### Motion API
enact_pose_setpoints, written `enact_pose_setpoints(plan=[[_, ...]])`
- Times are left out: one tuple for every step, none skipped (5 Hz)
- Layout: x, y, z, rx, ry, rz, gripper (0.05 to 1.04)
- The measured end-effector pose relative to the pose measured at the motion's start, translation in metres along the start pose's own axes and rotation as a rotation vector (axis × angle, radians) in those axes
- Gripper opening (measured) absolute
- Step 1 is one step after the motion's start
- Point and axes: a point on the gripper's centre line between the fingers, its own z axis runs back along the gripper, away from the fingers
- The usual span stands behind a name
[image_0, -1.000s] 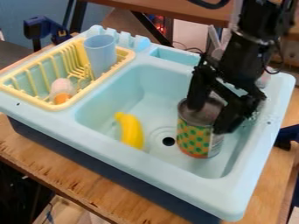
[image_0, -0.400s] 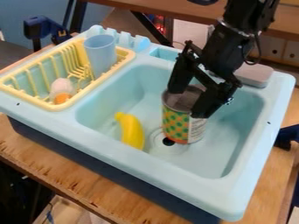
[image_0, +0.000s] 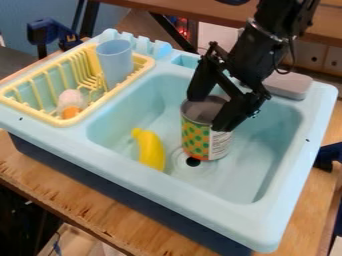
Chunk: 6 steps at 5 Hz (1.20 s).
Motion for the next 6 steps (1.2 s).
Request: enact_pose_setpoints(plan=[[0.001, 0.006, -0.004, 0.007, -0.034, 0.022, 1.001], [0.000, 0.013, -0.010, 0.004, -0.069, 0.061, 1.001], [-0.019, 0.042, -0.028, -0.033, -0.024, 0.189, 1.001], [-0.027, 0.043, -0.032, -0.056, -0.014, 0.229, 1.001], [-0.031, 0.043, -0.018, -0.068, -0.068, 0.248, 1.001], [-0.029, 0.038, -0.013, -0.089, -0.091, 0.238, 1.001]])
